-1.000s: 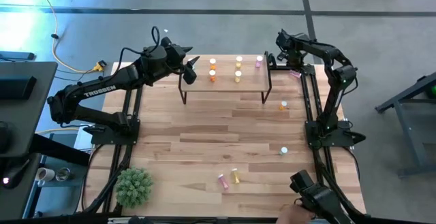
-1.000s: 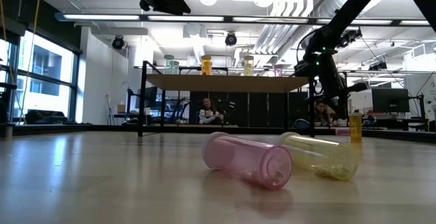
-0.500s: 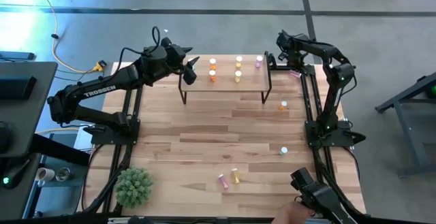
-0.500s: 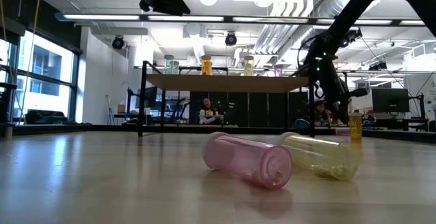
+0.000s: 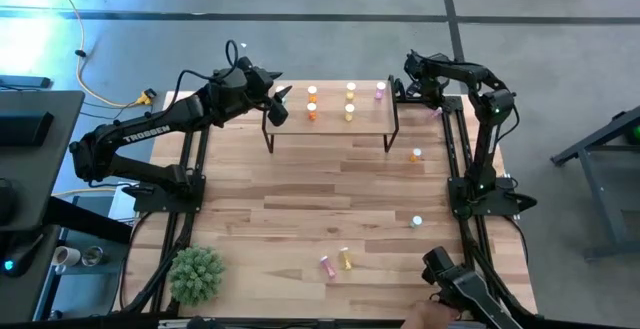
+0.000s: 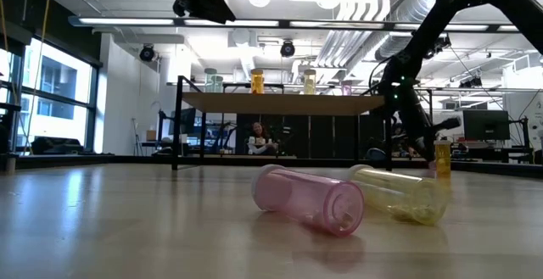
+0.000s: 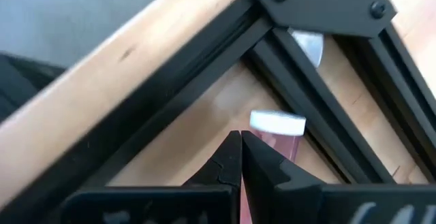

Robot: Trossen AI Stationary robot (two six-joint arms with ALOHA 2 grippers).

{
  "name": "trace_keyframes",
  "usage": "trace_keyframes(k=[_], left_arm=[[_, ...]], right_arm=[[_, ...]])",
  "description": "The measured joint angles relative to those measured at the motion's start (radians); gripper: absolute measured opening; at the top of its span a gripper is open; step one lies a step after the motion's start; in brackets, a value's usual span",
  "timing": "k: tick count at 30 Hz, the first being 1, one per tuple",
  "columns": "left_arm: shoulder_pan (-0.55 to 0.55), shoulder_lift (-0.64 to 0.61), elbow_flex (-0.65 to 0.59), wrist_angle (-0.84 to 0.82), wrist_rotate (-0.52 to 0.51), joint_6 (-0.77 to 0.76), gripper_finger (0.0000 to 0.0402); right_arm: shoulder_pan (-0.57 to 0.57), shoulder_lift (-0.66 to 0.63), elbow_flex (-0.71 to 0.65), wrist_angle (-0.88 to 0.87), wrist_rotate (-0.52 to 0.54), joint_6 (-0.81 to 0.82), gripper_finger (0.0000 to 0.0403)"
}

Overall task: Pick and place medicine bottles onto shelf by color
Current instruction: Put the top violet pill bottle on the shelf aligned with the other violet pill bottle

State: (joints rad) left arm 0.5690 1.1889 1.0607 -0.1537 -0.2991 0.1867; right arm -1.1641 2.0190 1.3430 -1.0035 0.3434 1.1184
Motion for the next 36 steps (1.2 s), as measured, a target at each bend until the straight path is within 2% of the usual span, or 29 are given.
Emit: trace_keyframes(k=[6, 18, 29, 36], left_arm=[[0.0, 0.0, 0.0, 0.015, 0.0, 0.029, 0.02], [0.0, 0.0, 0.0, 0.015, 0.0, 0.034, 0.02], [0.0, 0.0, 0.0, -0.009, 0.0, 0.034, 0.02], [0.0, 0.0, 0.0, -0.011, 0.0, 0.034, 0.02]], right_arm=[[0.019, -0.001, 0.0, -0.046, -0.049, -0.072, 0.0], [0.095, -0.007, 0.0, -0.159, -0.093, -0.001, 0.0], [0.055, -0.138, 0.0, -0.106, -0.07, -0.02, 0.0], [0.077, -0.236, 0.0, -0.098, -0.058, -0.041, 0.0]])
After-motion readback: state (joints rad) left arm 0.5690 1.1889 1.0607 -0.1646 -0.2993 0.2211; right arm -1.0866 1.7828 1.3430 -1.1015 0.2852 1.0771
